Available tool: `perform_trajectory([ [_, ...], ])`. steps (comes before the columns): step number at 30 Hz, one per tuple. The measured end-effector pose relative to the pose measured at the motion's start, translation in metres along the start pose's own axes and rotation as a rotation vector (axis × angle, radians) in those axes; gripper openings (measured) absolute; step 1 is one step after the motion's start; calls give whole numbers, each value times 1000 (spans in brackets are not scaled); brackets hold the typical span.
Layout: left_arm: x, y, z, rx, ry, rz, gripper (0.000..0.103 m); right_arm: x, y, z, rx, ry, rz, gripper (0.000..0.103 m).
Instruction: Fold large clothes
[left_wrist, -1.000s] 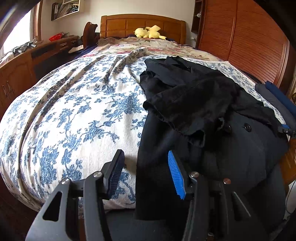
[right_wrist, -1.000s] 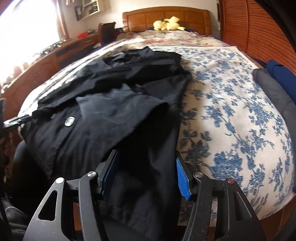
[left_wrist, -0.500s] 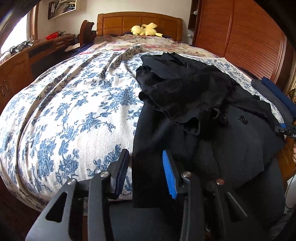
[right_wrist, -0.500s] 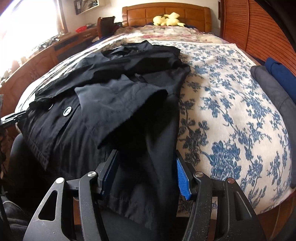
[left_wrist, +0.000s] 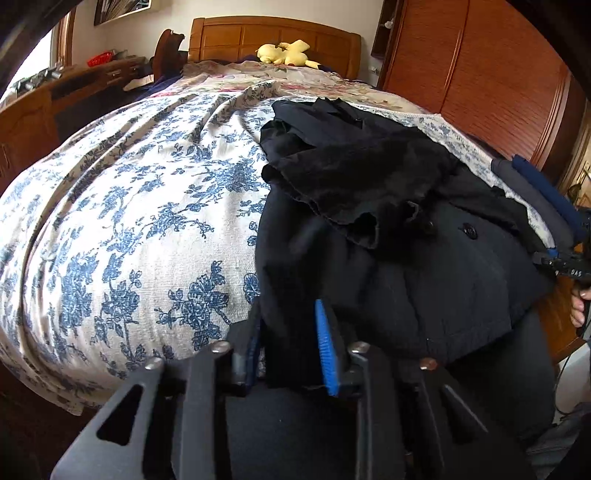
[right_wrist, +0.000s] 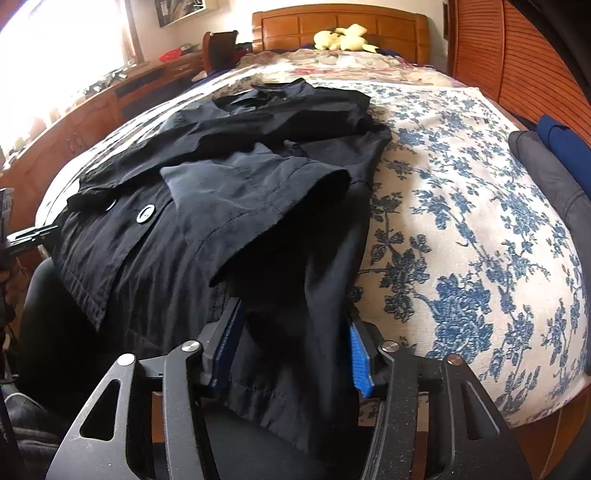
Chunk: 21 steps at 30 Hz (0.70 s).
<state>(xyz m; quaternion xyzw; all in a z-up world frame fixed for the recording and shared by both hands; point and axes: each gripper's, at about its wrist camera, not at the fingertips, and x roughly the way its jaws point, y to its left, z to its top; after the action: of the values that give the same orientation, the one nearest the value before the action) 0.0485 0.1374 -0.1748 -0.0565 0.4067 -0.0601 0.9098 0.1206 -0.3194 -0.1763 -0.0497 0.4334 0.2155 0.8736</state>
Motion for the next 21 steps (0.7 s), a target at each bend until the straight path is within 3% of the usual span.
perform_trajectory([
  [3, -2, -3, 1, 13, -6, -1, 5, 1, 3, 0, -6, 0, 7, 51],
  [5, -5, -5, 4, 10, -17, 2, 3, 2, 4, 0, -16, 0, 5, 42],
  [7, -18, -8, 12, 5, -61, 2, 2, 1, 3, 2, -21, -4, 6, 6],
  [21, -127, -32, 73, 30, -355, -5, 2, -94, 7, 53, -9, -269, 60, 1],
])
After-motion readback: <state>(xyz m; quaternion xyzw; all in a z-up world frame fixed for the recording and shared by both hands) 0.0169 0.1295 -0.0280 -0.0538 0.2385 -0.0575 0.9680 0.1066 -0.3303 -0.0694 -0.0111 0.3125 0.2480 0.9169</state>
